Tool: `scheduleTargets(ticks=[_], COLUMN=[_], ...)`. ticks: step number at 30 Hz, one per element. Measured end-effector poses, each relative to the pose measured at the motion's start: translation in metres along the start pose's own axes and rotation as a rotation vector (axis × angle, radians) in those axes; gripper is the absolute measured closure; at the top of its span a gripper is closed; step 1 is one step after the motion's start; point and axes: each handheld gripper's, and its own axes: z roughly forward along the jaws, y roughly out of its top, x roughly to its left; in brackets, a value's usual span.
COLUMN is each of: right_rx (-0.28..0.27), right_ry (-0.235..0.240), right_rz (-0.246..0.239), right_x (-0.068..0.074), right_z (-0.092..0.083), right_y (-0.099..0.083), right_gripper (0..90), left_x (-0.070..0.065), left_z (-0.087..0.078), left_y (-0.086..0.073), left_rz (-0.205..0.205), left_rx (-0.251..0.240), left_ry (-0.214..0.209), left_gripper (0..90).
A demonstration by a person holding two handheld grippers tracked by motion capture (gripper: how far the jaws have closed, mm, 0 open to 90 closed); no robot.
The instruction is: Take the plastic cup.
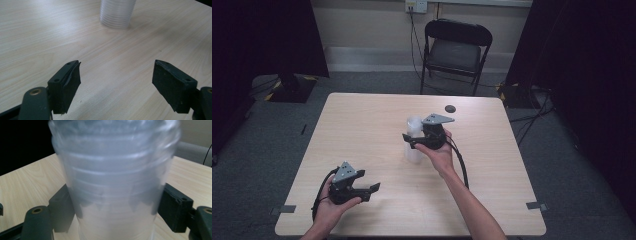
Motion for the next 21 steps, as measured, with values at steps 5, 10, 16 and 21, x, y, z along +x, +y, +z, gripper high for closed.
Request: scheduleTargets(ticks=[5,10,16,21], right_rx=[0.003,0.009,0.004,-0.008], right_ry=[0.006,-0.004,-0.002,0.0], right_rz=[0.004,-0.008,-0.001,-0.003], right_x=[0.0021,0.0025,0.0018,0.0021], right_z=[0.0067,0.0088,0.0075,0.0065], right_y=[-0.0043,-0.0052,-0.0039,-0.0011], right_gripper=[23.3,28.9,29.3,29.1], left_x=[0.0003,0.0007,0.0,0.0003], left_z=[-0.0003,-0.0003,0.0001,0.0003], left_y=[-0.0002,-0.0002,-0.0001,-0.0002], left_rz=[-0.007,-0.002,-0.004,-0.004], left_rx=[-0.002,0.001,0.001,0.0], left_ry=[-0.001,0.0,-0.001,-0.003], left_gripper=[22.4,22.4,22.4,22.4])
